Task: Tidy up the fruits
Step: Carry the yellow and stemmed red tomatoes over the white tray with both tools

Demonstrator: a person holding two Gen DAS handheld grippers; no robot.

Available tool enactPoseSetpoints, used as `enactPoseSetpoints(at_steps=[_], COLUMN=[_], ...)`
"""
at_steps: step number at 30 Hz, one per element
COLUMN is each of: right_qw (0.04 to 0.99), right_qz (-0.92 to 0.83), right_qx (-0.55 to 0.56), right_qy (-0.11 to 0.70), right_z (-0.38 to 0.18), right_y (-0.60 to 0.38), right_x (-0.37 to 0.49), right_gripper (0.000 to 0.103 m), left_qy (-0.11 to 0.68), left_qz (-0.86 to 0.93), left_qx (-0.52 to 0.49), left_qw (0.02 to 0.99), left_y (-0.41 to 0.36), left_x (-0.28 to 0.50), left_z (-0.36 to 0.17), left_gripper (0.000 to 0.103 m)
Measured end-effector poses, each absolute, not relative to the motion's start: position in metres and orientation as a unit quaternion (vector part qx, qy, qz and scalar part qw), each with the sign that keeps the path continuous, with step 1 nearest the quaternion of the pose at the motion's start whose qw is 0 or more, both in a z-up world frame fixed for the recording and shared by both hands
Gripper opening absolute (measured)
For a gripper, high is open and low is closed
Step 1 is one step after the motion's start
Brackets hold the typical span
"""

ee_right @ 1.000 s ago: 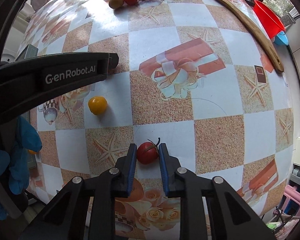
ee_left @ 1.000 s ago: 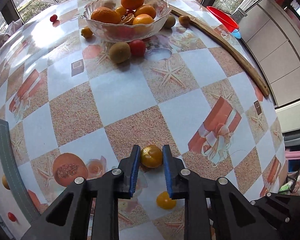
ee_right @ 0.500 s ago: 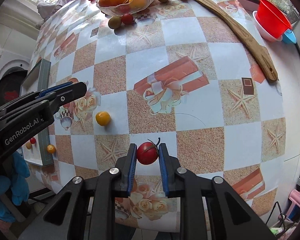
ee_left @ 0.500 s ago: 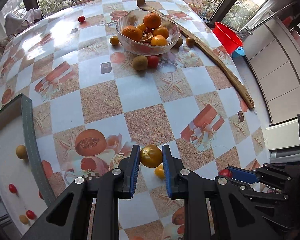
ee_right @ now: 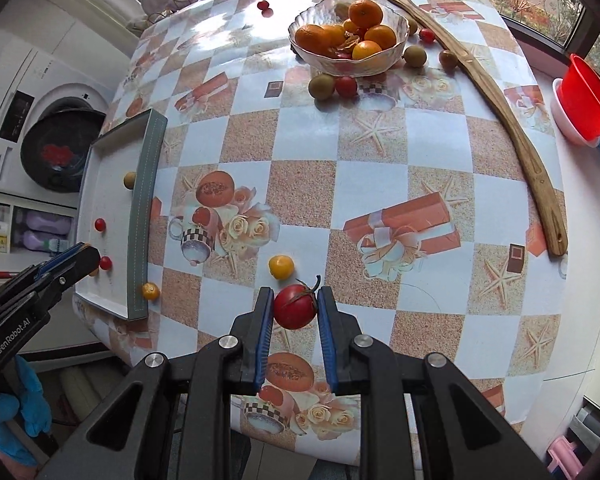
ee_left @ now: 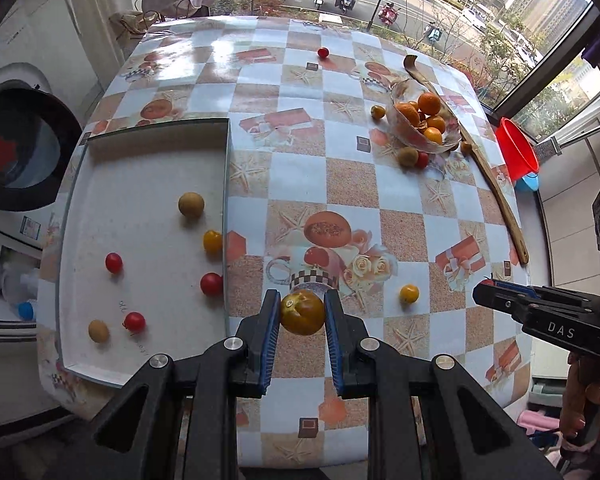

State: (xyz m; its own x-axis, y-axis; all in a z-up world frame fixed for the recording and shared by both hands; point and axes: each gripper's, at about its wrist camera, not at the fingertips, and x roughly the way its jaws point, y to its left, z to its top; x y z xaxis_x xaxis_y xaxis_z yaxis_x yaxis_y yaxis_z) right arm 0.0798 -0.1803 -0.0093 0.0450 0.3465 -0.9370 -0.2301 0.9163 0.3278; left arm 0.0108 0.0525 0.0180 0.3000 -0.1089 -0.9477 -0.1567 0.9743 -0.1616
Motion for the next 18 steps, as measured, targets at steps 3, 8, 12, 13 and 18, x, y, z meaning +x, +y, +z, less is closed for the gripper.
enactPoseSetpoints(at_steps=[3,8,12,13,18], right_qw=[0.725,0.715,0.711,0.711,0.714], right_qz=[0.193,0.181,0.189,0.193,0.194], right_qx=[0.051,0.071,0.064,0.064,0.057], right_qy=[0.659,0.672,0.674,0.673,0.670], right_z=[-0.009,-0.014,-0.017,-0.016,-0.017], right_y=[-0.150,-0.081,-0.018,-0.004,0.054], right_x=[0.083,0.085,0.093,0.096,0.117], right_gripper=[0.024,0.024,0.024,0.024,0.024], left_qy=[0.589,0.595,0.596,0.596,0.607], left_qz=[0.011,-0.002,-0.003,-0.004,-0.006], left_qx=[-0.106,-0.082,-0.071,-0.072,-0.068], left_qw=[0.801,0.799,0.800,0.800,0.792], left_y=[0.089,0.152,0.196,0.205,0.235], left_x=[0.010,0.017,0.028,0.031,0.053], left_z=[0.016,0.008,-0.001,-0.004,-0.030], left_gripper=[0.024,0.024,0.024,0.024,0.024])
